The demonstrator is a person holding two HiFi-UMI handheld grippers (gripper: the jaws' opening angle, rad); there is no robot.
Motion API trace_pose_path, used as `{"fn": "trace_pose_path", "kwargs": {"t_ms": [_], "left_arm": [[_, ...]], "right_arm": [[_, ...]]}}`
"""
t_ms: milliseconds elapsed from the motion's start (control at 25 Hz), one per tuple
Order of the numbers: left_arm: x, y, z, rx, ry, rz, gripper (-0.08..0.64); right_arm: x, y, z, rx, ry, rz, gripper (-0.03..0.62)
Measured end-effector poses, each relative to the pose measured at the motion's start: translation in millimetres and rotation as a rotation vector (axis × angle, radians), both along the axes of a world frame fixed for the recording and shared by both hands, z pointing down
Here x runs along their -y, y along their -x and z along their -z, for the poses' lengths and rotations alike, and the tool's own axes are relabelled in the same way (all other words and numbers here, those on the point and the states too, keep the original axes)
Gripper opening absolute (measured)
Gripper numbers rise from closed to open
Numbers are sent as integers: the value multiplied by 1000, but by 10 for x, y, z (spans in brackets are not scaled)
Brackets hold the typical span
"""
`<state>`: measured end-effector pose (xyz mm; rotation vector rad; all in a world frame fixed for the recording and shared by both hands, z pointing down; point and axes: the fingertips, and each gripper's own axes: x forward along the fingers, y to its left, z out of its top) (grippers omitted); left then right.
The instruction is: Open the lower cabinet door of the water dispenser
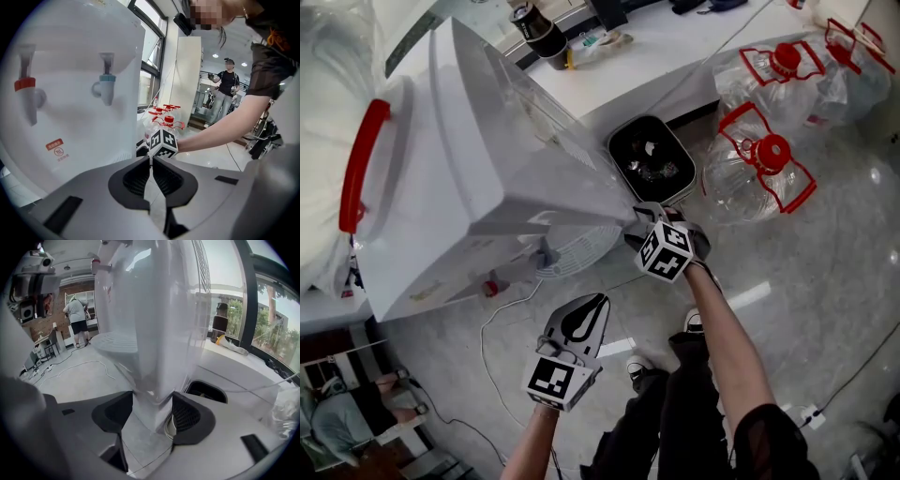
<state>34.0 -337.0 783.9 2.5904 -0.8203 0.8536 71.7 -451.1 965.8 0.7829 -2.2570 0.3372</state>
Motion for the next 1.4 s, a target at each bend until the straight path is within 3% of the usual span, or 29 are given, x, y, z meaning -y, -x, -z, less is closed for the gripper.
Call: {"fn": "trace_pose_path", "kwargs": {"t_ms": [320,640,960,1160,1400], "left_arm": [[-205,120,181,-8,13,24,20],[-623,442,426,-56,18,78,20],[-1133,1022,553,-28,14,90,20],[-1310,1523,575,0,5,149,20],[-1409,1974,547,-7,-5,268,20]], "right_arm": [[-724,-72,17,-19,59,12,218],[-1691,279,26,-45,154,51,198],[-2623,1190,34,-7,227,148,189],[-3013,1904,70,40,250,240,179],[-3151,2454,28,47,276,323,179]]}}
